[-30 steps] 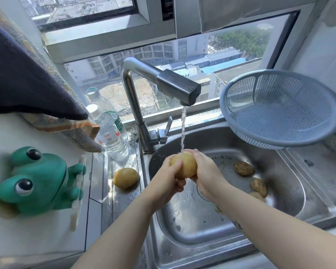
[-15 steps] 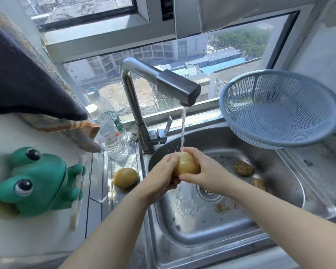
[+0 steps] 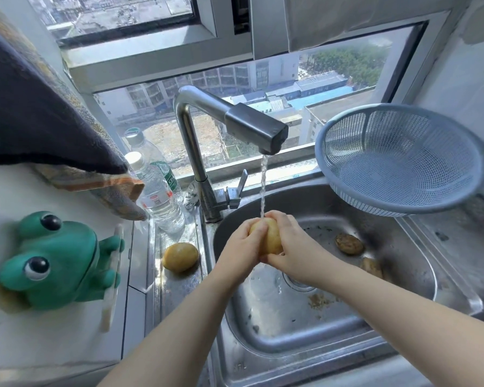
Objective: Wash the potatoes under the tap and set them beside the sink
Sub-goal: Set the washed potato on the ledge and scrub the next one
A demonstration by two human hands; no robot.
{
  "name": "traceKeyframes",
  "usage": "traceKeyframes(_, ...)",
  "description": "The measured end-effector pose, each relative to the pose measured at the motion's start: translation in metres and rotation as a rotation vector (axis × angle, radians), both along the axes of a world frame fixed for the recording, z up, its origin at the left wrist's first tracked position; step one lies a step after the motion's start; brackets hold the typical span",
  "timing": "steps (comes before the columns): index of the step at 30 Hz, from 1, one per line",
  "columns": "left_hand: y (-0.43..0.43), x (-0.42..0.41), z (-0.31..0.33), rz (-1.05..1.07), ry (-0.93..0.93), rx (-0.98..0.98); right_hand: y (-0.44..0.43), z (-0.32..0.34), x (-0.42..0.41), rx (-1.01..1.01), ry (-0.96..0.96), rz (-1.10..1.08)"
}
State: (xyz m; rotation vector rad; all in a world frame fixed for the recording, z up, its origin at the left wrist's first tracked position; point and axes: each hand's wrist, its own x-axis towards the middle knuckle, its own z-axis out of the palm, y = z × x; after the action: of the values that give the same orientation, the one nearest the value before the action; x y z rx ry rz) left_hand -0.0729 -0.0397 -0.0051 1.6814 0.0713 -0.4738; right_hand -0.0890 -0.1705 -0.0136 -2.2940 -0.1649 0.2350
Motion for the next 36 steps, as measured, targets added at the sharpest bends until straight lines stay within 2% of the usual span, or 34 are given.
traceKeyframes(2,-0.002,0.0,-0.002,0.061,-0.008,0.004,0.003,0.0,-0.002,-0.117,-0.058,0.062)
traceKeyframes(4,0.002,0.0,-0.003,0.1,0.041,-0.043,0.002,-0.001,-0.001,-0.111,-0.055,0.1)
traceKeyframes(9,0.015,-0.006,-0.004,-0.002,0.218,-0.303,-0.006,0.006,-0.001,0.208,0.194,0.031)
traceKeyframes(14,0.026,-0.011,-0.008,-0.109,0.309,-0.432,-0.009,0.004,-0.004,0.337,0.315,-0.001)
traceKeyframes(18,0.024,-0.013,-0.01,-0.184,0.206,-0.308,-0.011,0.004,-0.001,0.325,0.353,-0.009)
traceKeyframes(23,0.003,-0.015,-0.013,-0.087,0.071,-0.189,-0.012,0.005,0.007,-0.032,0.231,0.008)
traceKeyframes(25,-0.005,-0.013,-0.015,-0.025,0.053,-0.139,-0.007,0.001,0.006,-0.074,0.179,-0.056)
traceKeyframes(30,-0.016,-0.012,-0.012,0.11,0.133,-0.111,-0.001,-0.008,0.002,-0.024,0.162,-0.149)
traceKeyframes(36,-0.003,-0.015,-0.009,-0.059,0.197,-0.151,-0.007,-0.006,0.0,0.193,0.287,-0.156)
